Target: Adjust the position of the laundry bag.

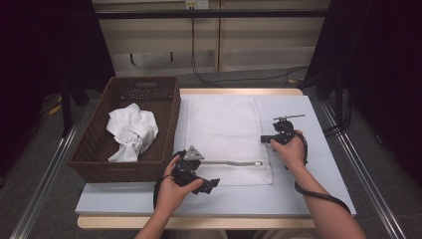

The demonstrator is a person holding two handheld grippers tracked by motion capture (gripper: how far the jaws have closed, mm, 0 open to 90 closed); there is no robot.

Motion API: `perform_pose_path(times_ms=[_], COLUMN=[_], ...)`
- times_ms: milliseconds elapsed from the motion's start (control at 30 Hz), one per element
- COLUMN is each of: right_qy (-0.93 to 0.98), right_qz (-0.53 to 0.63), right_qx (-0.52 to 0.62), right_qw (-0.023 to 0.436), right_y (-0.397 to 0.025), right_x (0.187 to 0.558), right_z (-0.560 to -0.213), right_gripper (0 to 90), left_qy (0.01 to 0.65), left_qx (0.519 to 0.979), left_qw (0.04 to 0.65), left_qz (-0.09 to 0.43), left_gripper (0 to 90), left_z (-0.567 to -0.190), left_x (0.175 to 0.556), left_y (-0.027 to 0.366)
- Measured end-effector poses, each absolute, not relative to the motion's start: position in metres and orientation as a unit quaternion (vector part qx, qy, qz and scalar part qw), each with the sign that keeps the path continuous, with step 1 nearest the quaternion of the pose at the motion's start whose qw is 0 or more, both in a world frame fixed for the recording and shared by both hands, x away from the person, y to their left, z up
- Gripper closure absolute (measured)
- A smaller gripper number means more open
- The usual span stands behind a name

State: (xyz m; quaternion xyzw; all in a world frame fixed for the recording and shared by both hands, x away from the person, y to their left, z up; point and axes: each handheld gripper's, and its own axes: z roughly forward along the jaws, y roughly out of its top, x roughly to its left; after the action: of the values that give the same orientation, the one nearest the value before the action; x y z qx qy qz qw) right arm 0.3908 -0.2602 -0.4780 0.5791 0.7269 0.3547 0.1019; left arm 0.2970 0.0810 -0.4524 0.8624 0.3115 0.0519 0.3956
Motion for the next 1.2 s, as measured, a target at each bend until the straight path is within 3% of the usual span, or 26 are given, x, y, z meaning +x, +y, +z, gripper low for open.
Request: perform_pose_path(times_ms=[1200], right_qy=[0.707], right_qz=[0.349], right_qx=[0.605], right_qw=[0.111], right_y=[-0.31], right_x=[0.371], right_z=[-0.477], right_gripper=[89.9], left_qy=[0.31], left_qx=[0.863], left_qw=[0.396], left_qz=[0.05], left_gripper=[0.1], left_z=[-0.451], left_x=[0.296], left_y=[0.069])
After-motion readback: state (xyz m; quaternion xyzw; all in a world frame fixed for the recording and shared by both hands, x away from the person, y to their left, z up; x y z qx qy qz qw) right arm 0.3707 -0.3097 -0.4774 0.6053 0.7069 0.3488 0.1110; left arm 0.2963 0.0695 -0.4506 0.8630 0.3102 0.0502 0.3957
